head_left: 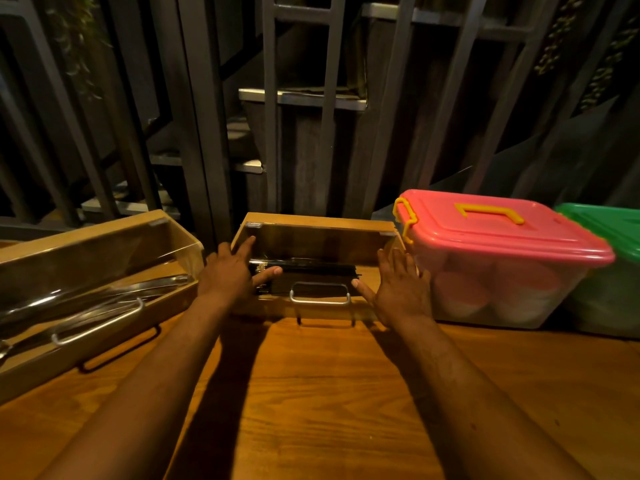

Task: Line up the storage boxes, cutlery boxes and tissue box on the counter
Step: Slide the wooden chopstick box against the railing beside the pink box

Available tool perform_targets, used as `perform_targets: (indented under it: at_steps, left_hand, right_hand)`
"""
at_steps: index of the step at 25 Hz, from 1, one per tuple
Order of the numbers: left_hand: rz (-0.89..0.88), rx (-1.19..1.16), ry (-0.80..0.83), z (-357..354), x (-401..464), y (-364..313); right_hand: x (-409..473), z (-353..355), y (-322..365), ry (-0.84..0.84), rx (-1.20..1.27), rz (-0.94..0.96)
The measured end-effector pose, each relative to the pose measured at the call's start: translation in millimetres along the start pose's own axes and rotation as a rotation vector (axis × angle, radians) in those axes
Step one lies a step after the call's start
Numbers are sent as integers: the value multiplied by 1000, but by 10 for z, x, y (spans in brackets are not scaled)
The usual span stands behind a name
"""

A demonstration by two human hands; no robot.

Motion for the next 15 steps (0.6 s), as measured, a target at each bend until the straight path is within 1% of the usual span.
perform_targets:
  at_steps: [15]
  left_hand:
    - [7,-10,12,-7,83,-1]
  right_hand:
    - [50,-43,23,-20,8,-36]
Point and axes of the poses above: each hand's wrist, its own x-axis towards the middle knuckle, its own z-axis out of the back of the hand, y = z × x, the point moved 8 cm from there along x, towards the middle knuckle, and after that the axes turned 9 degrees about -z, right-handed, at the moved point
